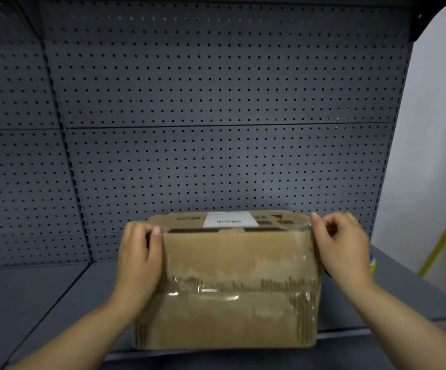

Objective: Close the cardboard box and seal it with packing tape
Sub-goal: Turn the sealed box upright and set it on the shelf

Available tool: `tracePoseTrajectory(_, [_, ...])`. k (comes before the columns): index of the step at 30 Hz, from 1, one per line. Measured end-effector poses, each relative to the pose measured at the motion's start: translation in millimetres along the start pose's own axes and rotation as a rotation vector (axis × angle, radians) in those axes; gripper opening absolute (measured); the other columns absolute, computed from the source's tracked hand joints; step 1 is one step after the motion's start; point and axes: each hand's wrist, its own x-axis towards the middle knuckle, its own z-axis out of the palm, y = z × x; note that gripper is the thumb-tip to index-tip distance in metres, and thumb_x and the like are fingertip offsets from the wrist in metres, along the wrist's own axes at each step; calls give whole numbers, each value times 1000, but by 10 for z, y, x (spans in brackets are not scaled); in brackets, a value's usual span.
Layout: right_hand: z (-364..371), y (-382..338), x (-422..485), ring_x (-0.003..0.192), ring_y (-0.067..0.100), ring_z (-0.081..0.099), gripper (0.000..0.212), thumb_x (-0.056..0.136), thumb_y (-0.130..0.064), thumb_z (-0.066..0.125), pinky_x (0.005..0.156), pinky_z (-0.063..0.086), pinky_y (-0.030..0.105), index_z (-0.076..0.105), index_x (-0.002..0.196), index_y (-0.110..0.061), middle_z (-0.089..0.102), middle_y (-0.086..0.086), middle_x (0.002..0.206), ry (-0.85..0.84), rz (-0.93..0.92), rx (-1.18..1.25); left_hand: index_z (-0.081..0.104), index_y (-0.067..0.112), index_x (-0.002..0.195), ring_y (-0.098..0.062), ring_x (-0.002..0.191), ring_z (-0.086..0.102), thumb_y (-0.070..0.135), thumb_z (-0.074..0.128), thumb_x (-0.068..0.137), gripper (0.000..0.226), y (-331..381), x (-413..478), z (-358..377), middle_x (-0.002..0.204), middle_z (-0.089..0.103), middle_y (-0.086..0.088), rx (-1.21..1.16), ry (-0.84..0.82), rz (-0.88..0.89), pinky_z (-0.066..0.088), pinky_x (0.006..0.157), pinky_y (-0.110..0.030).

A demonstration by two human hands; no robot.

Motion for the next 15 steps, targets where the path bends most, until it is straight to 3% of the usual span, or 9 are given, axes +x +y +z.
tracePoseTrajectory(2, [-51, 26, -117, 59, 14, 45, 30, 84, -23, 61, 52, 30, 23, 50, 61, -7, 48, 7, 64, -81, 4, -17, 50, 12, 73, -4, 80, 47, 12, 46, 94, 22, -17, -145, -81, 81, 46, 2, -8, -20, -46, 35, 67, -8])
tracePoseTrajectory(5, [-96, 63, -106, 61, 13, 47, 16, 82, -25, 65, 53, 33, 25, 55, 80, -14, 50, 2, 69, -305, 193, 52, 55, 11, 70, -16, 76, 52, 15, 52, 91, 22, 29, -200, -208, 79, 53, -3, -41, -82, -157, 37, 63, -14])
tracePoseTrajectory(7, [-104, 62, 29, 75, 14, 54, 25, 82, -31, 65, 64, 42, 29, 55, 99, -17, 57, 0, 84, -474, 365, 94, 59, 13, 79, -19, 81, 57, 20, 53, 91, 15, 108, -58, -280, 83, 59, -2, -128, -112, -297, 45, 70, -30])
tracePoseTrajectory(9, [-95, 10, 200, 88, 18, 58, 31, 83, -39, 61, 76, 44, 33, 55, 105, -18, 61, 1, 98, -579, 451, 105, 58, 15, 93, -23, 91, 56, 26, 53, 92, 12, 140, 177, -299, 96, 60, -2, -155, -155, -451, 46, 81, -40])
tracePoseTrajectory(12, [-26, -139, 366, 78, 24, 62, 34, 90, -43, 51, 71, 46, 34, 60, 94, -11, 66, 8, 88, -711, 601, 180, 50, 12, 123, -28, 106, 53, 44, 50, 92, 45, 148, 478, -211, 116, 56, -8, -70, -364, -734, 45, 90, -41])
tracePoseTrajectory(13, [11, -179, 403, 72, 25, 63, 36, 91, -43, 49, 67, 48, 34, 60, 91, -9, 66, 11, 83, -738, 663, 199, 51, 7, 123, -30, 102, 57, 47, 48, 91, 52, 145, 530, -171, 113, 59, -11, -126, -429, -839, 48, 89, -42])
tracePoseTrajectory(15, [85, -230, 402, 64, 26, 63, 40, 92, -44, 47, 65, 50, 36, 60, 90, -7, 67, 14, 78, -794, 745, 201, 56, 4, 116, -30, 78, 65, 48, 46, 92, 52, 146, 554, -125, 87, 68, -15, -315, -550, -982, 53, 74, -41])
